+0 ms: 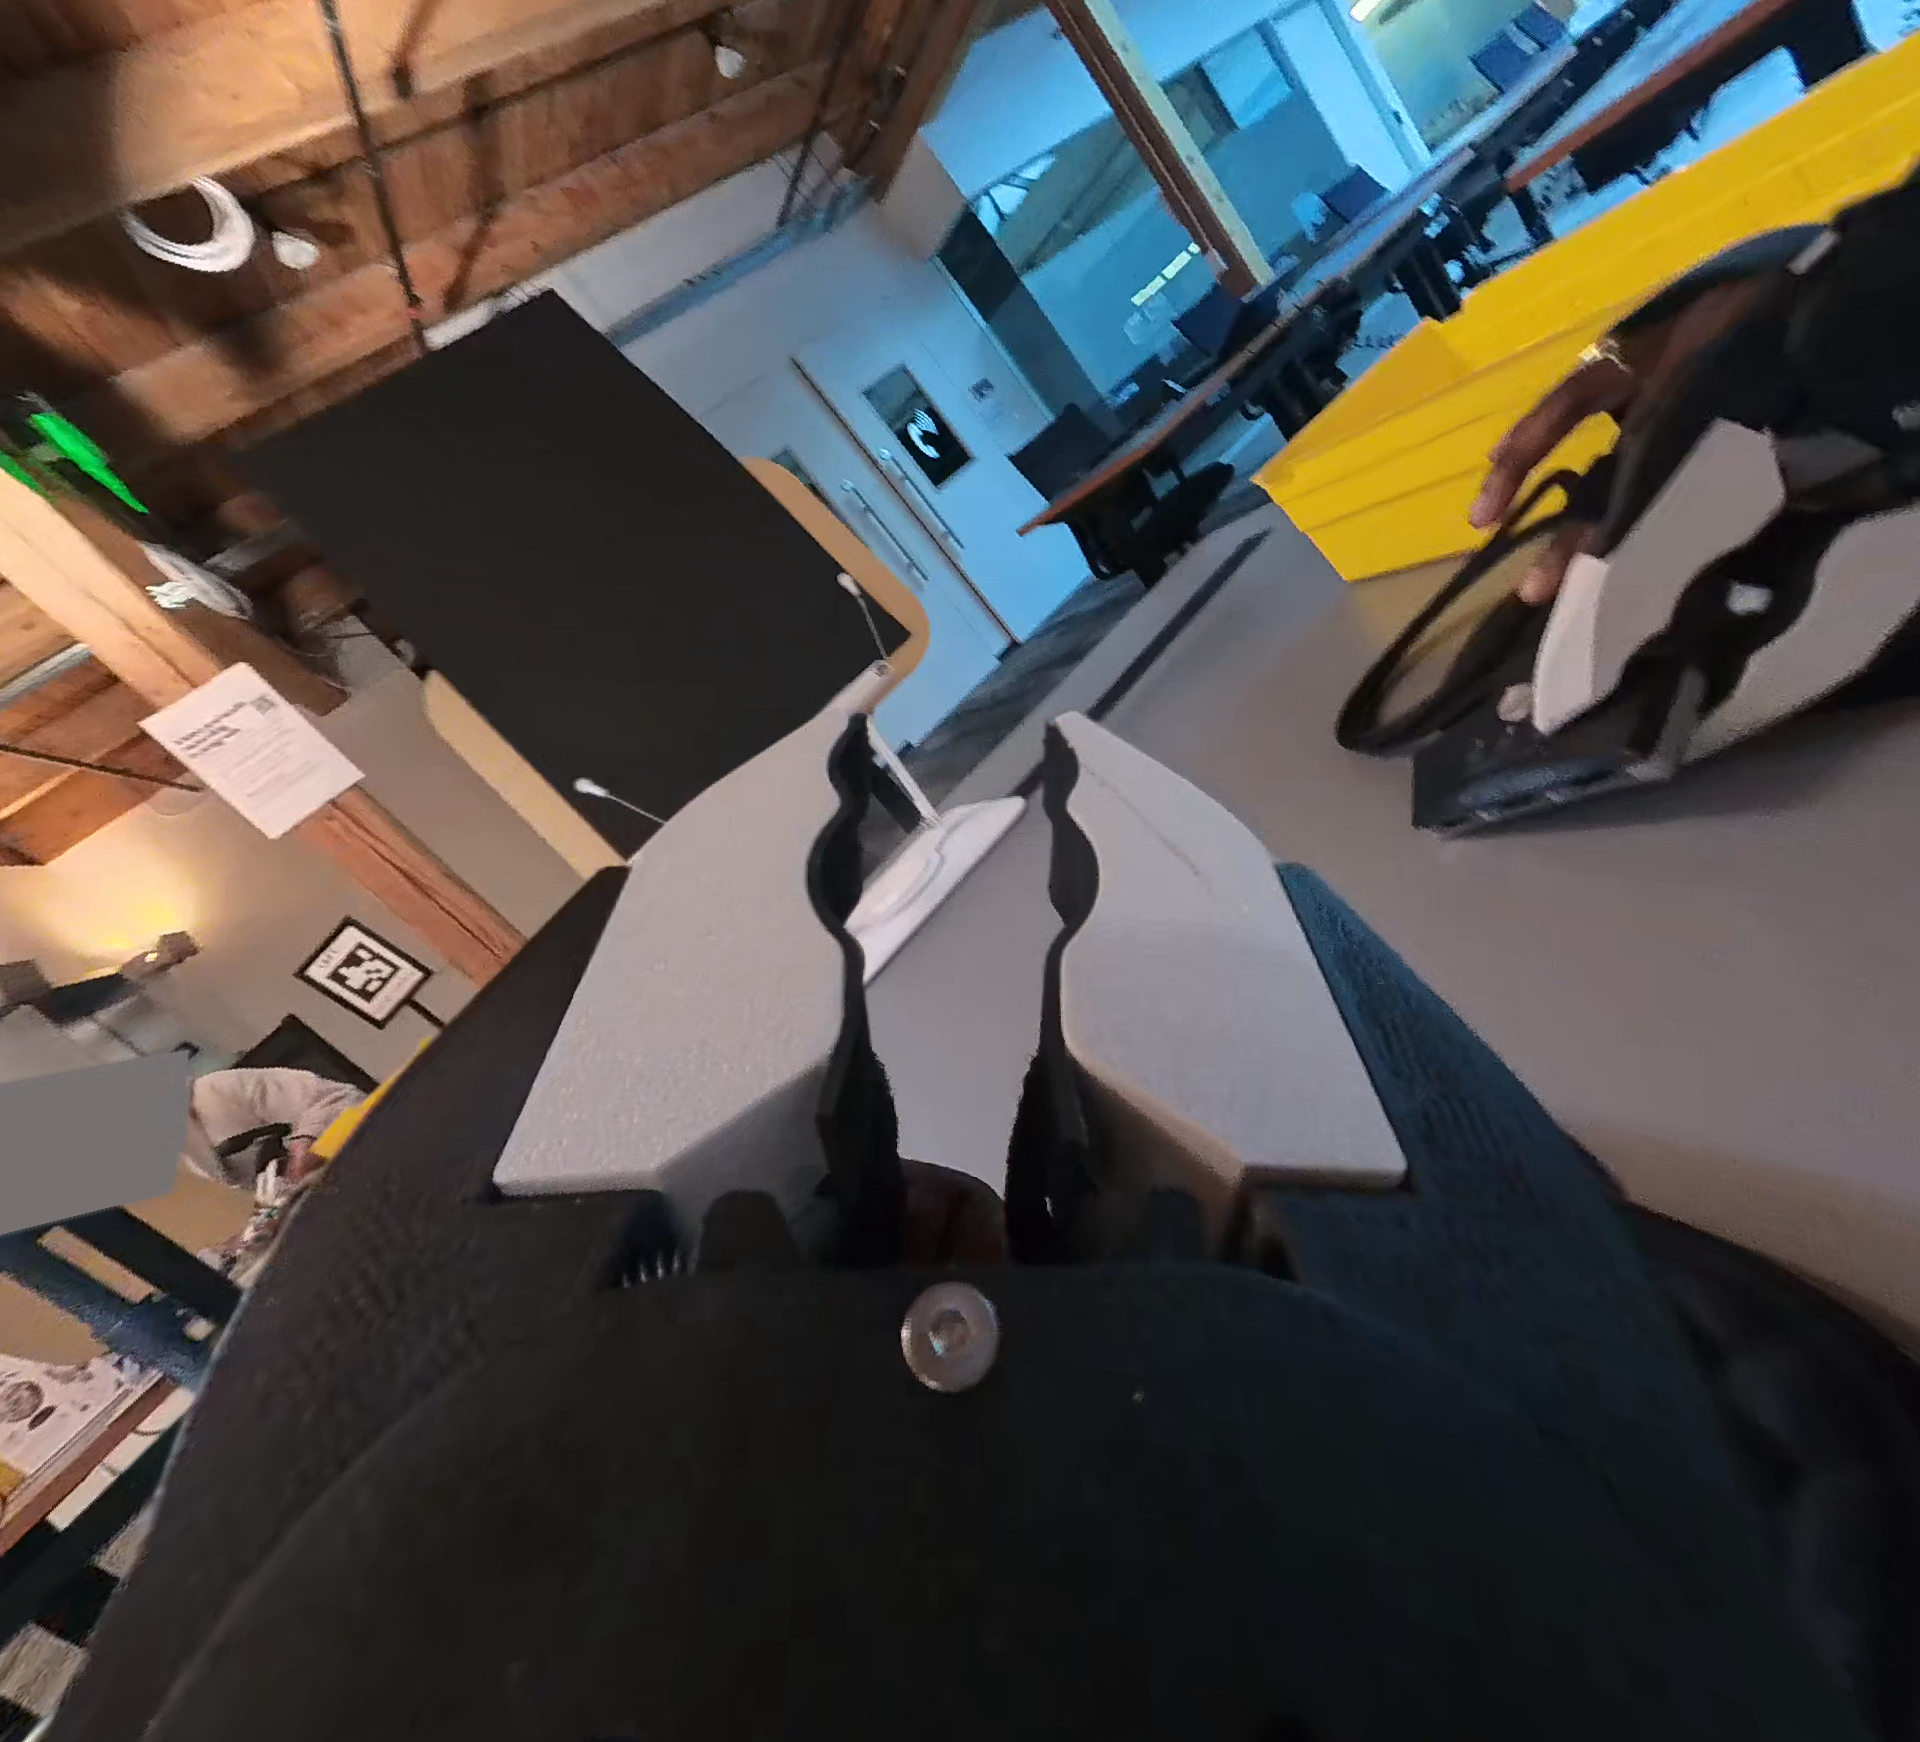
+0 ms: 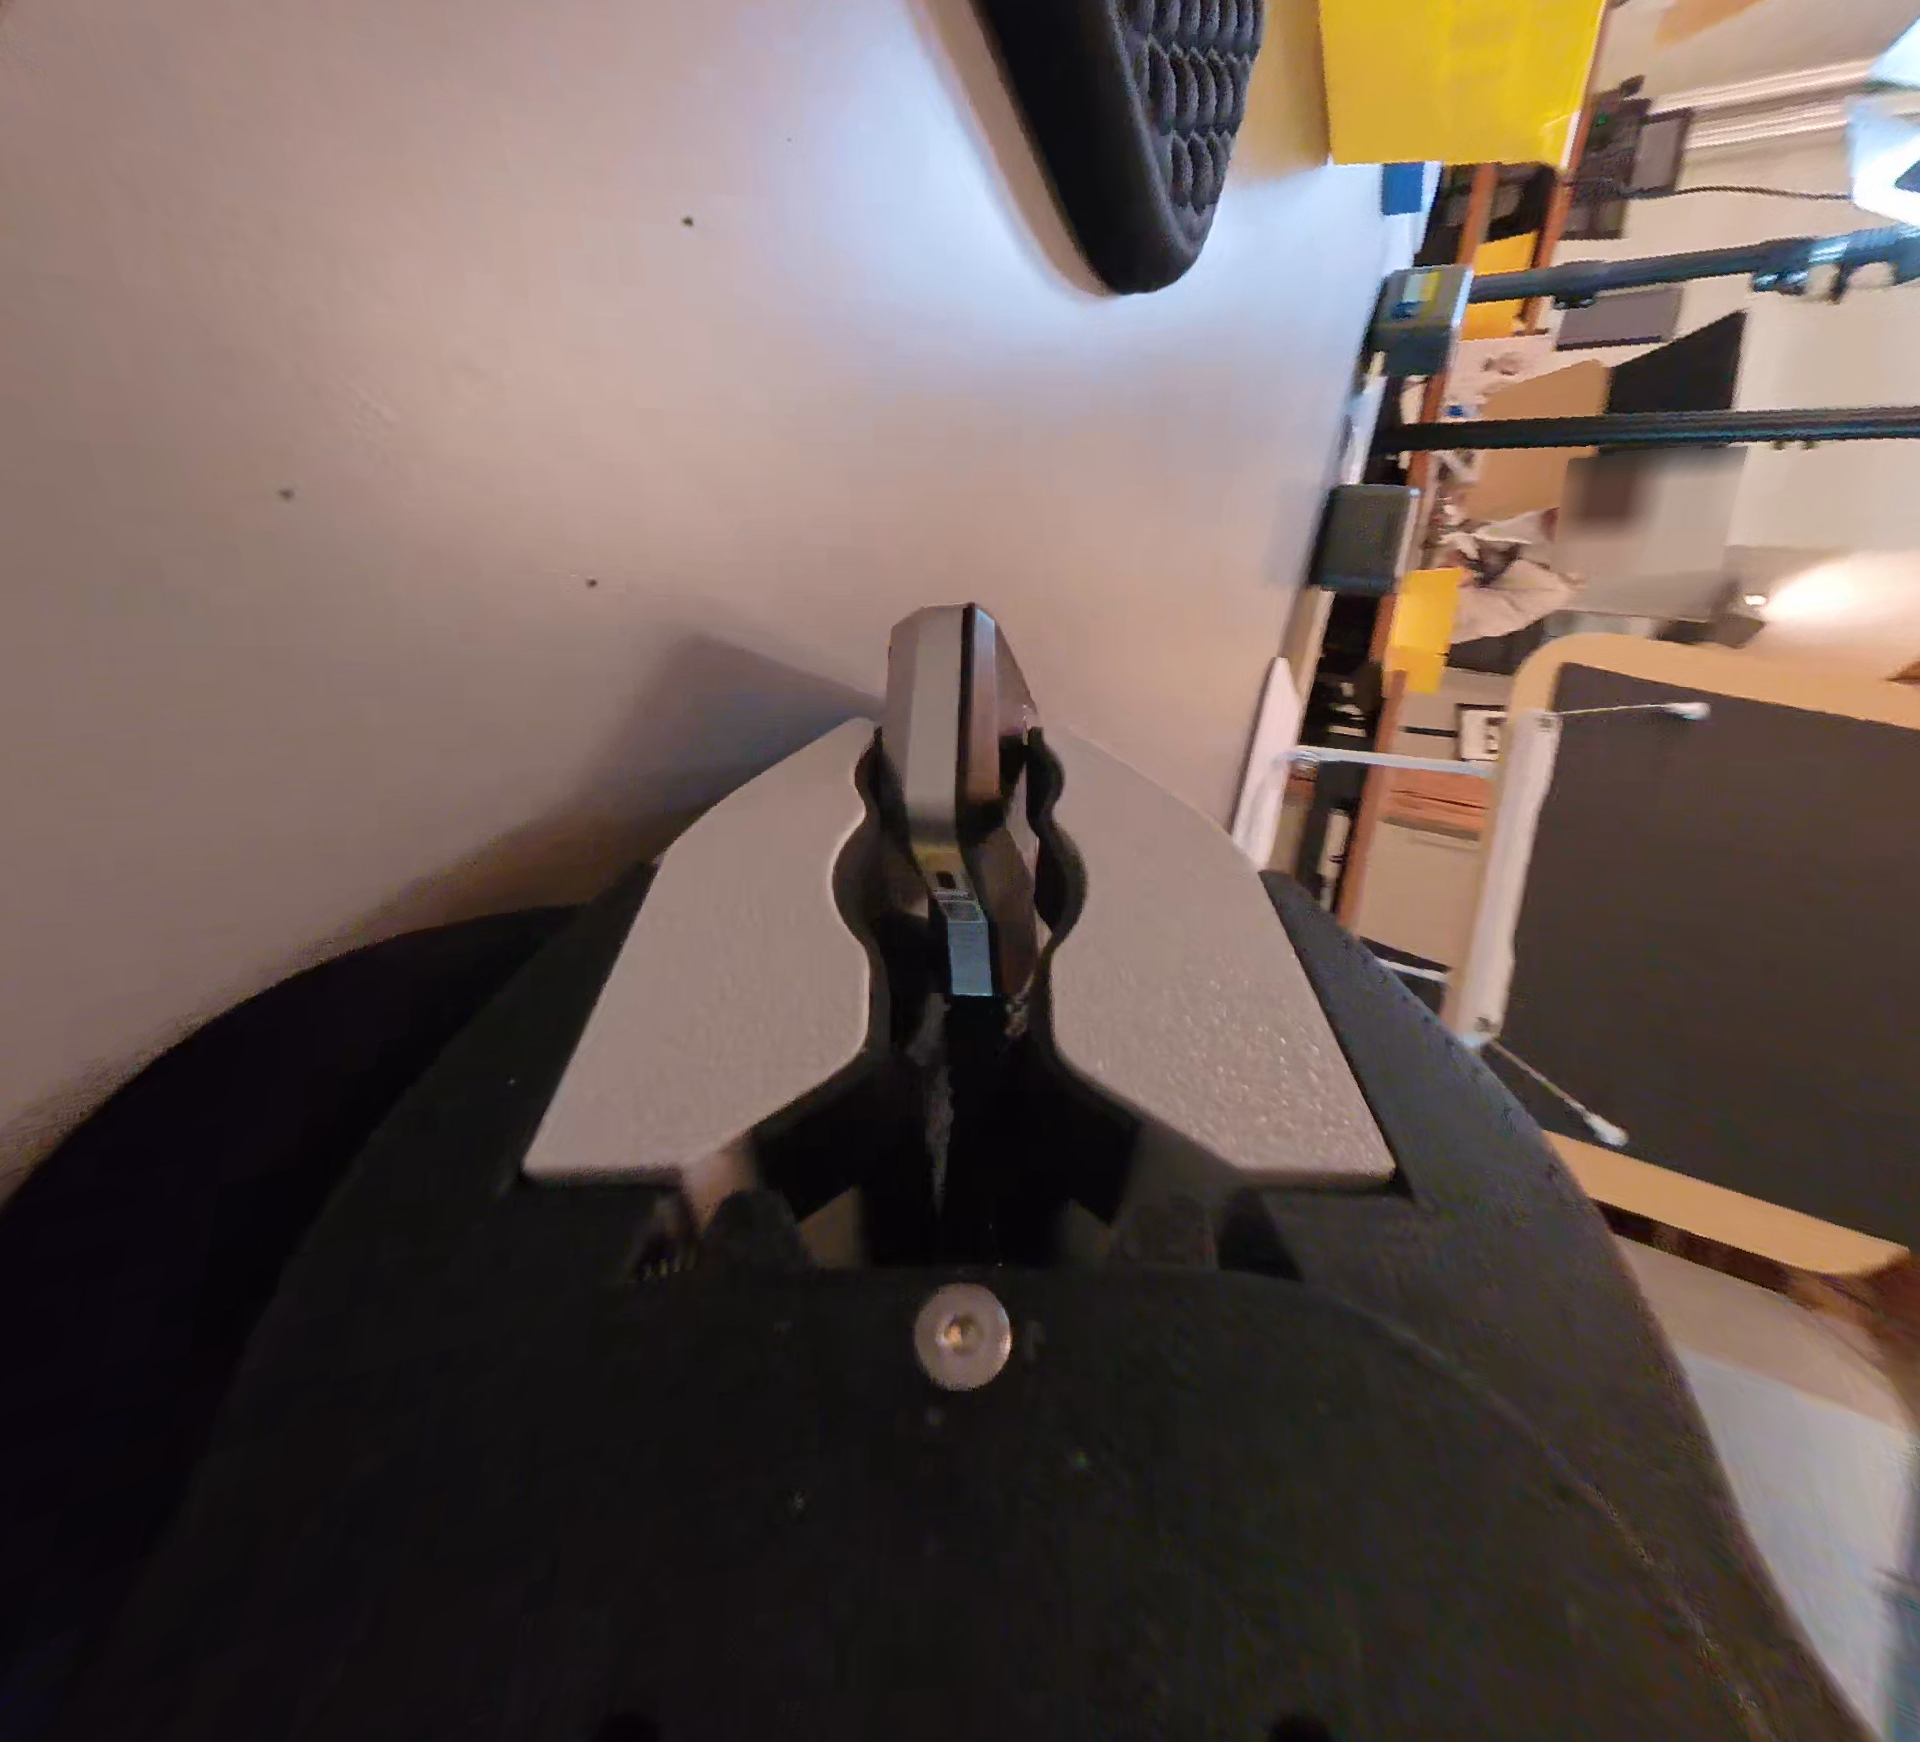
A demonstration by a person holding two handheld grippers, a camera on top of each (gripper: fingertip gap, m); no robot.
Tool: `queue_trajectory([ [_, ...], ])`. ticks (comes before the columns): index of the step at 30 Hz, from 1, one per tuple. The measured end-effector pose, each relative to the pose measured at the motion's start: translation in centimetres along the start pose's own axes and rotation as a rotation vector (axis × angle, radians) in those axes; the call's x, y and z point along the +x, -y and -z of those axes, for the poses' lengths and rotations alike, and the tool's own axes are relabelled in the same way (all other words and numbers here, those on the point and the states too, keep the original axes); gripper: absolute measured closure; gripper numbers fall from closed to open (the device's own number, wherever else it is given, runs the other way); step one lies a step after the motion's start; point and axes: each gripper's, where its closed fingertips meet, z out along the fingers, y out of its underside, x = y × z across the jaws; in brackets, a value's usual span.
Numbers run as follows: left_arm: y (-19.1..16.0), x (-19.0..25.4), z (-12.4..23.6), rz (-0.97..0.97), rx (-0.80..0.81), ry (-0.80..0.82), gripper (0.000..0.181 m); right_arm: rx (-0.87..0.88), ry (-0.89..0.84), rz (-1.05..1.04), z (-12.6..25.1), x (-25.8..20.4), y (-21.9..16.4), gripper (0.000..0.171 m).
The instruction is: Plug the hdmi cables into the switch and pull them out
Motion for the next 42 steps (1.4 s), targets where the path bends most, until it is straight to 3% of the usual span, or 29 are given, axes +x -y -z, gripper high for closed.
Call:
queue_trajectory([
  [3, -0.7, 1.1, -0.4, -0.015, -0.048, -0.066, 0.149, 0.013, 0.066, -0.075, 0.4, -0.4, -0.1, 0.137],
  [6, -1.2, 1.8, -0.7, -0.014, -0.077, -0.103, 0.148, 0.060, 0.142, -0.197, 1.3, -0.8, 0.2, 0.115],
  [8, -1.4, 1.9, -0.7, 0.003, -0.088, -0.117, 0.145, 0.132, 0.178, -0.294, 2.3, -0.6, 0.8, 0.108],
  [11, -1.6, 0.8, -0.1, 0.053, -0.105, -0.082, 0.141, 0.330, 0.073, -0.390, 4.7, 2.0, 2.3, 0.109],
  [16, -5.3, -7.4, 4.6, 0.144, -0.337, 0.321, 0.140, 0.610, -0.202, -0.491, 9.9, 6.9, 2.9, 0.114],
  [19, -10.2, -13.0, 11.8, 0.308, -0.589, 0.672, 0.141, 0.619, -0.305, -0.500, 11.5, 8.0, 1.8, 0.115],
  [21, -13.2, -14.5, 16.5, 0.428, -0.741, 0.783, 0.142, 0.614, -0.346, -0.498, 12.1, 8.5, 1.3, 0.117],
  [26, -17.4, -16.6, 20.0, 0.717, -0.852, 0.737, 0.148, 0.609, -0.385, -0.473, 12.4, 8.9, 1.5, 0.119],
  [32, -22.8, -17.0, 21.9, 0.800, -1.118, 0.687, 0.148, 0.567, -0.380, -0.442, 11.5, 8.8, 1.9, 0.120],
  [38, -24.7, -16.5, 21.4, 0.861, -1.086, 0.677, 0.160, 0.529, -0.376, -0.428, 11.1, 8.7, 1.6, 0.121],
  [42, -23.5, -17.1, 21.6, 0.837, -0.994, 0.737, 0.169, 0.492, -0.374, -0.419, 10.8, 8.6, 1.2, 0.121],
])
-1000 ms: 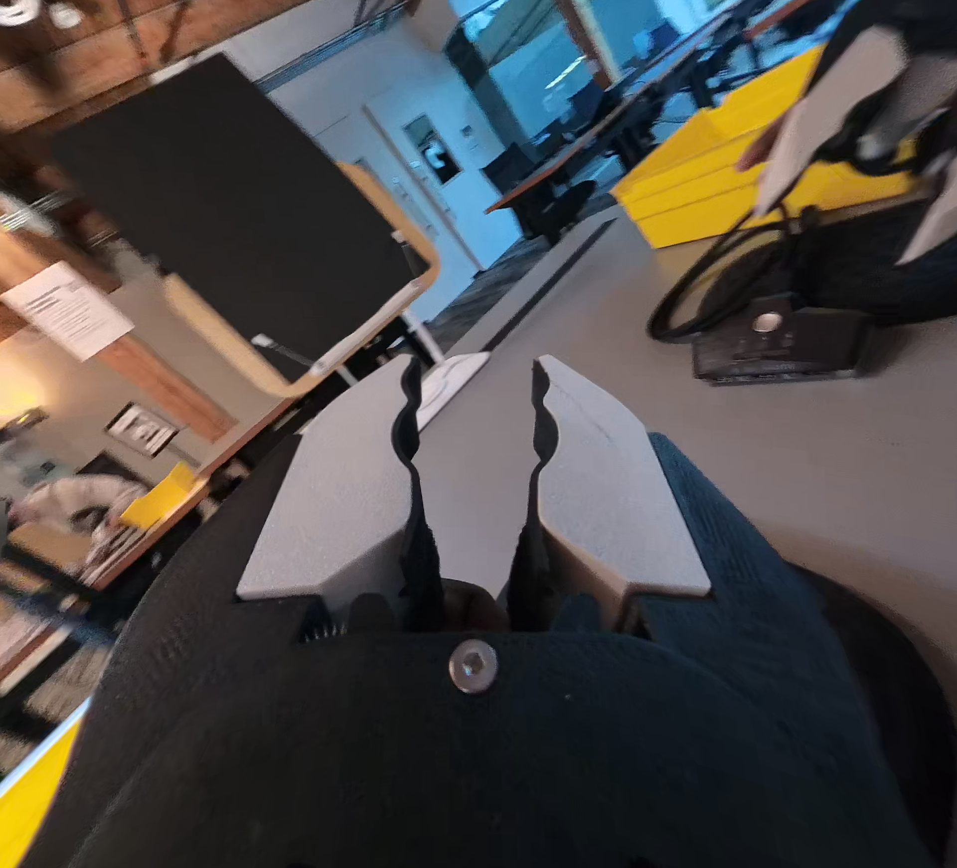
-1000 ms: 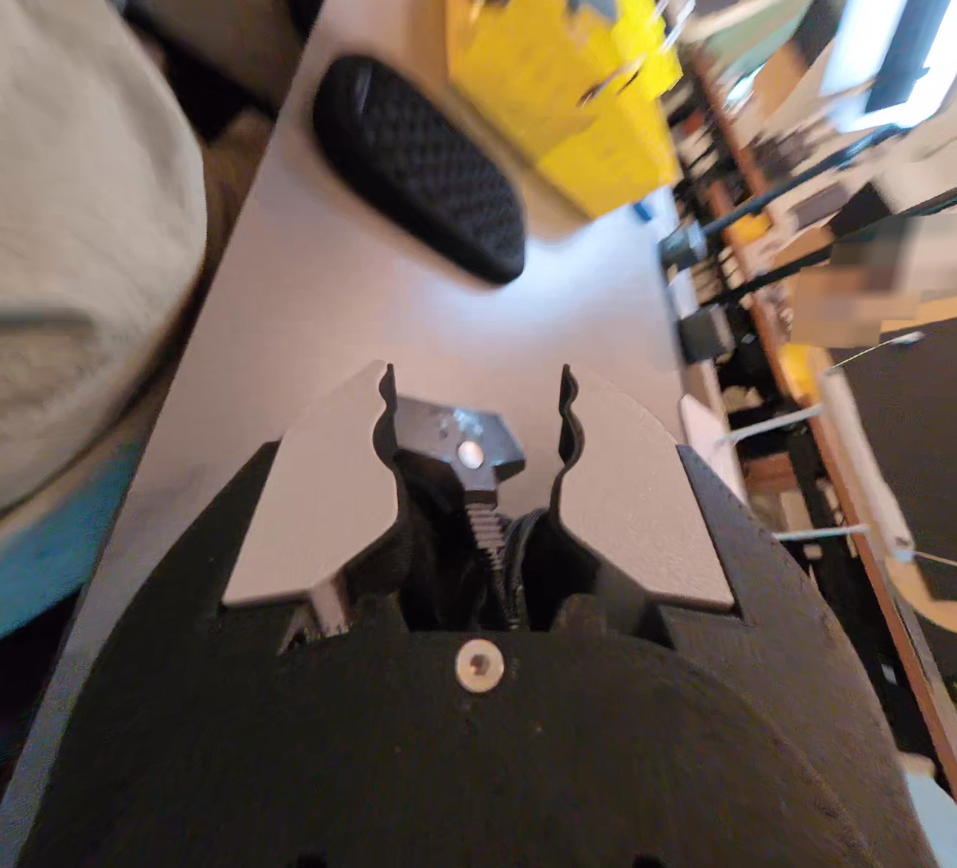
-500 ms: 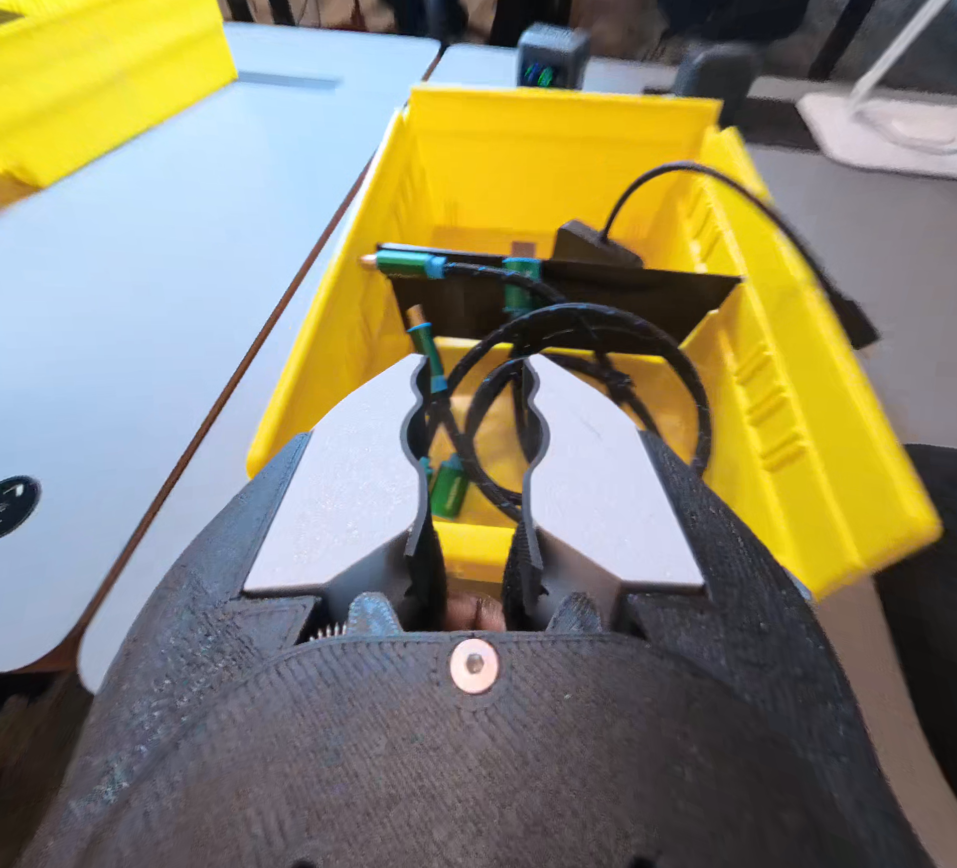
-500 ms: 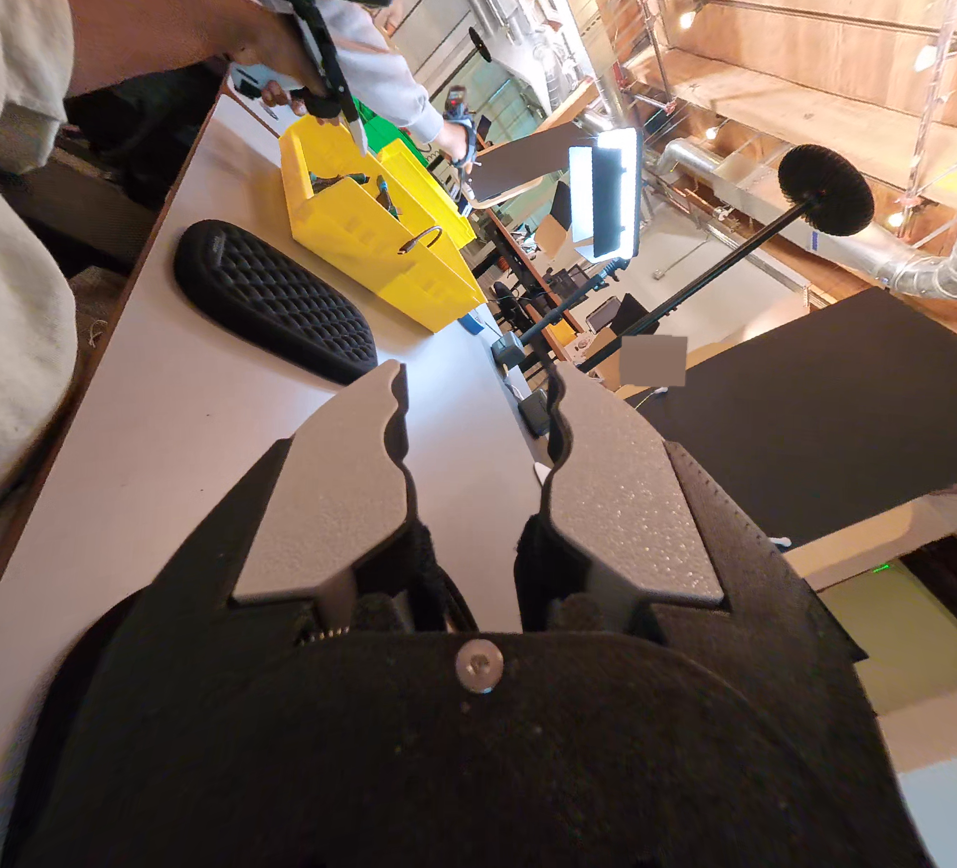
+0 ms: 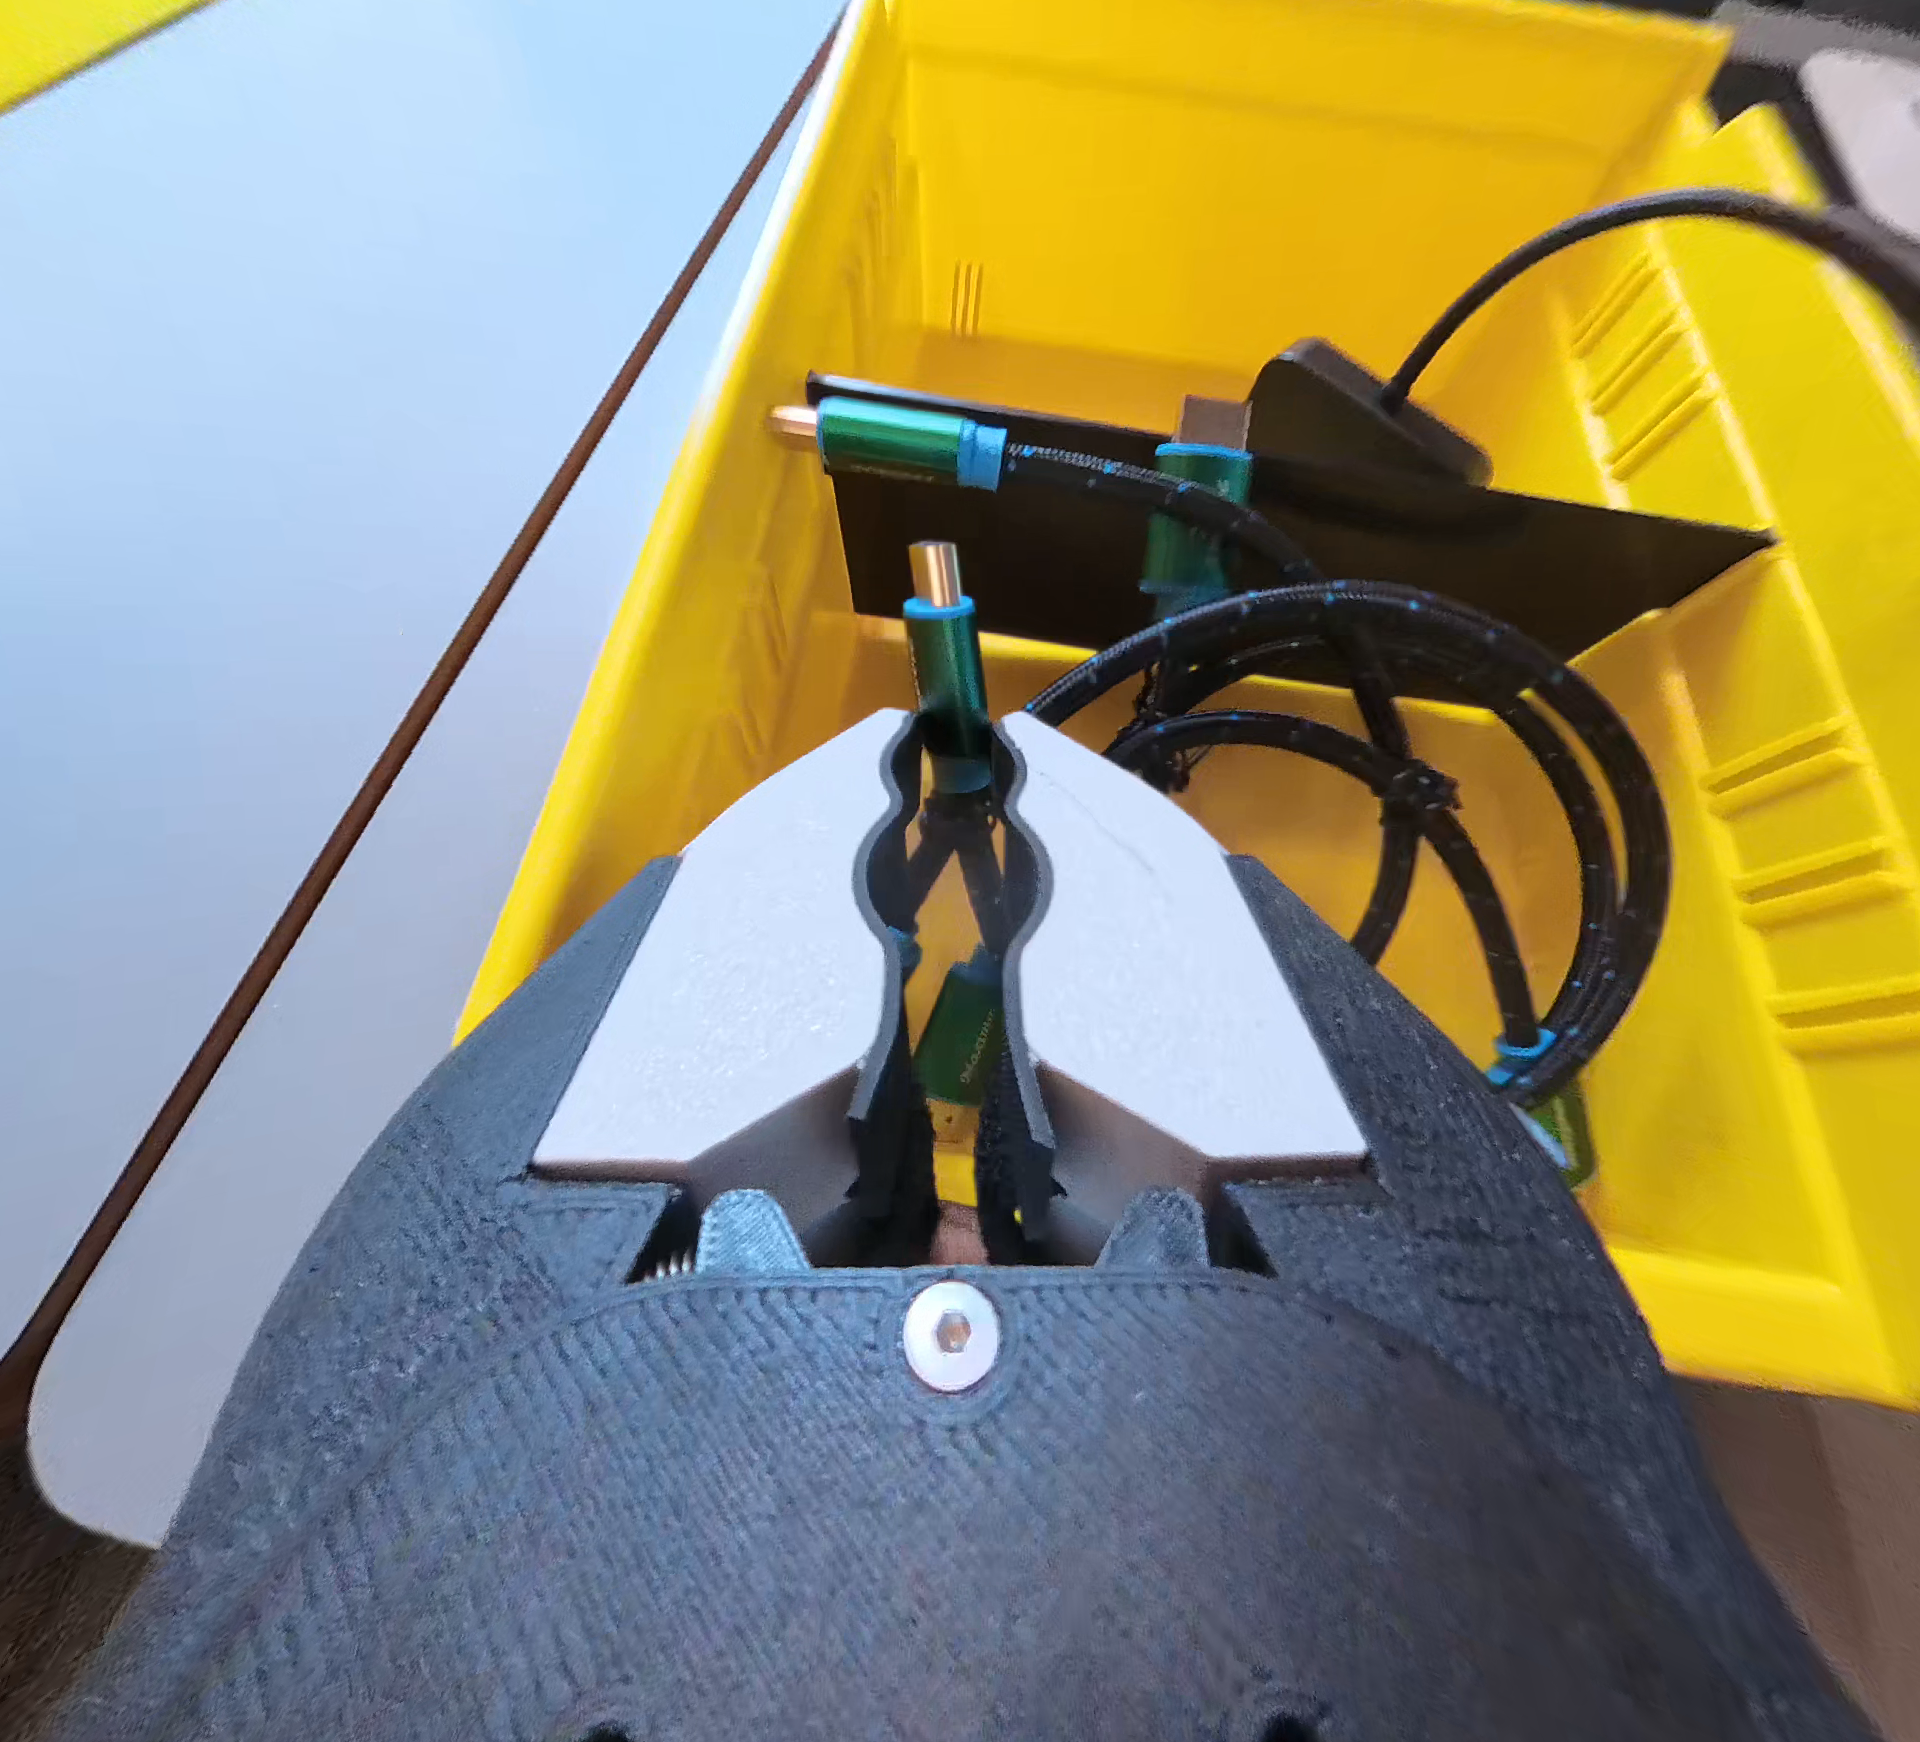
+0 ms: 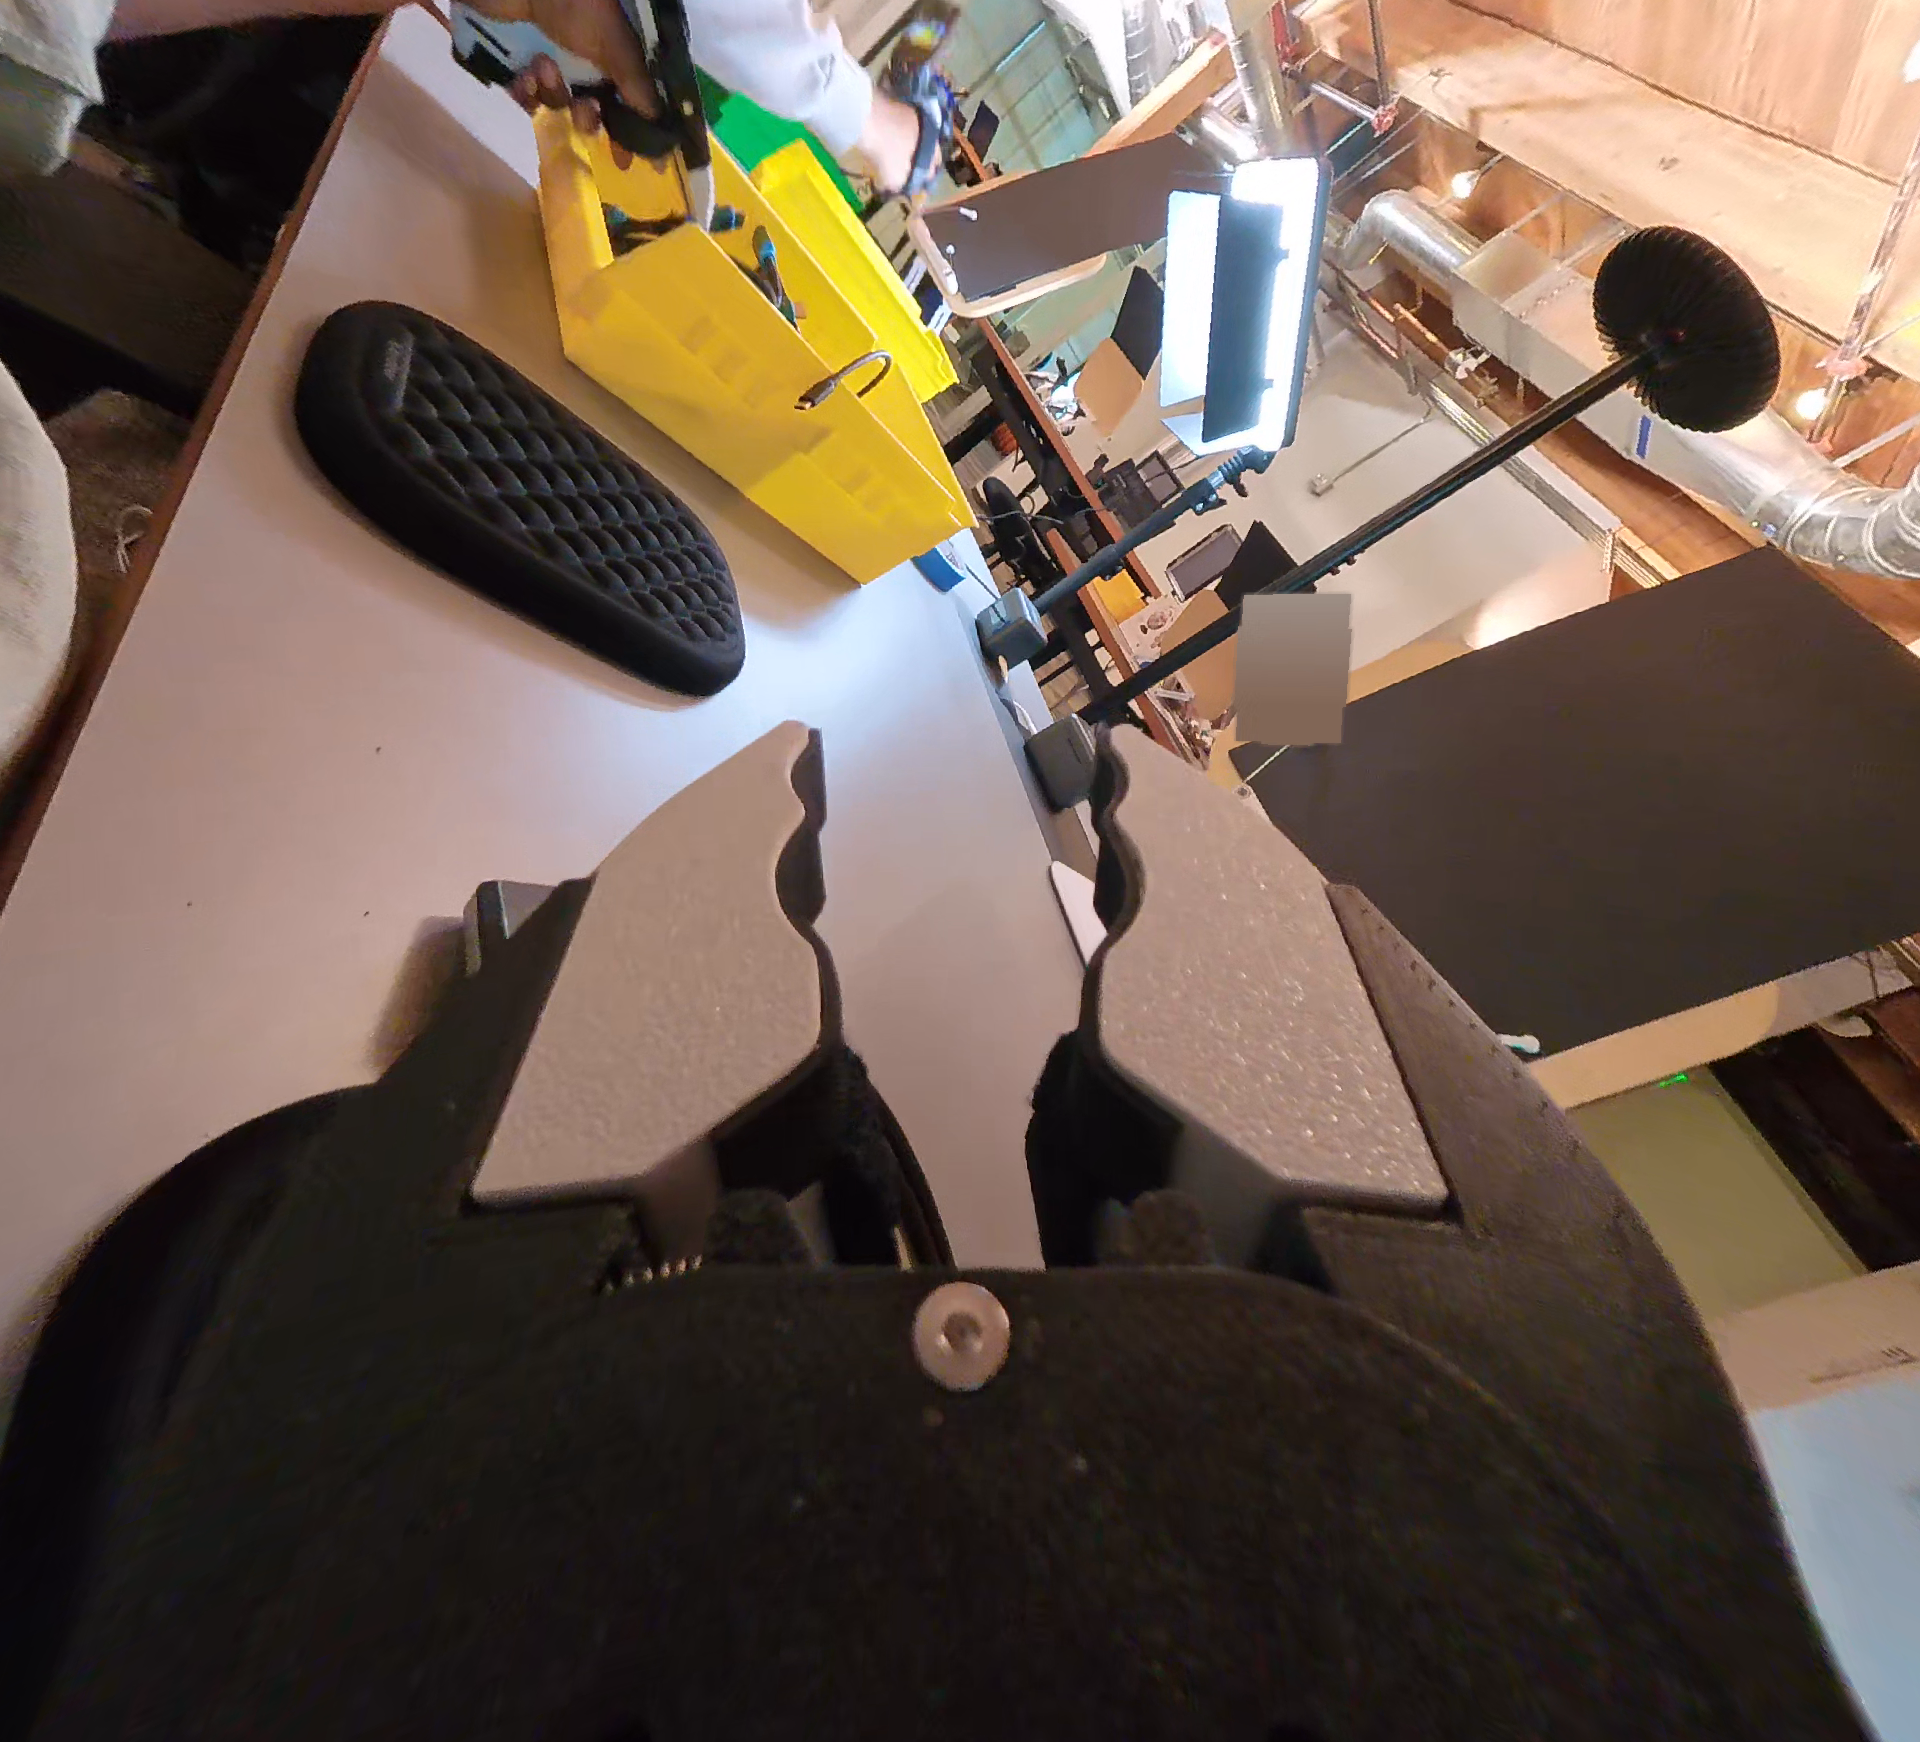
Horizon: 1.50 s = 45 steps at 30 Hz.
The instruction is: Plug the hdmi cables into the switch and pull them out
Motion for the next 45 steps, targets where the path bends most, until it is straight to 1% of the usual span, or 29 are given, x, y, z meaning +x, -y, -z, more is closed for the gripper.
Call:
queue_trajectory([
  [6, 3.3, 1.4, 3.6, -0.046, 0.219, -0.015, 0.169, -0.032, -0.007, 0.024, 0.0, 0.1, -0.4, 0.122],
  [8, 5.4, 2.7, 5.6, -0.085, 0.348, -0.044, 0.170, -0.044, -0.010, 0.030, 0.0, 0.1, -0.6, 0.123],
  [10, 8.1, 4.4, 8.6, -0.163, 0.549, -0.071, 0.170, -0.049, -0.018, 0.040, 0.0, 0.2, -0.6, 0.123],
  [13, 11.3, 7.7, 14.3, -0.288, 0.848, -0.059, 0.170, -0.043, -0.037, 0.043, 0.0, 0.5, -0.4, 0.124],
  [15, 12.2, 10.8, 17.8, -0.400, 0.996, -0.061, 0.170, -0.025, -0.050, 0.032, -0.2, 0.6, 0.0, 0.124],
  [17, 12.4, 14.0, 20.5, -0.486, 1.102, -0.061, 0.170, 0.005, -0.063, 0.014, -0.5, 0.7, 0.5, 0.125],
  [20, 11.6, 19.4, 22.8, -0.646, 1.196, -0.084, 0.170, 0.076, -0.070, -0.019, -1.2, 0.6, 2.0, 0.126],
  [23, 9.8, 24.8, 23.3, -0.831, 1.246, -0.070, 0.170, 0.176, -0.090, -0.096, -1.9, 0.8, 4.2, 0.126],
  [26, 7.5, 30.1, 22.5, -1.058, 1.279, -0.006, 0.170, 0.297, -0.066, -0.179, -2.6, 0.3, 6.7, 0.126],
  [28, 6.0, 33.2, 21.6, -1.203, 1.283, 0.047, 0.170, 0.304, -0.061, -0.191, -3.0, 0.1, 7.3, 0.126],
  [30, 4.2, 36.3, 20.8, -1.299, 1.289, 0.008, 0.170, 0.271, -0.083, -0.208, -3.1, 0.5, 7.0, 0.126],
  [33, 1.7, 39.9, 20.1, -1.333, 1.293, -0.124, 0.171, 0.272, -0.076, -0.313, -3.3, 0.8, 6.8, 0.125],
  [37, -0.4, 42.8, 19.7, -1.340, 1.287, -0.251, 0.166, 0.260, -0.054, -0.477, -3.8, 1.0, 5.3, 0.122],
  [38, -0.8, 43.3, 19.7, -1.349, 1.289, -0.267, 0.170, 0.266, -0.050, -0.496, -3.8, 1.0, 5.2, 0.122],
  [45, -2.3, 44.8, 19.9, -1.360, 1.296, -0.347, 0.170, 0.226, 0.009, -0.547, -4.7, -0.1, 4.4, 0.129],
])
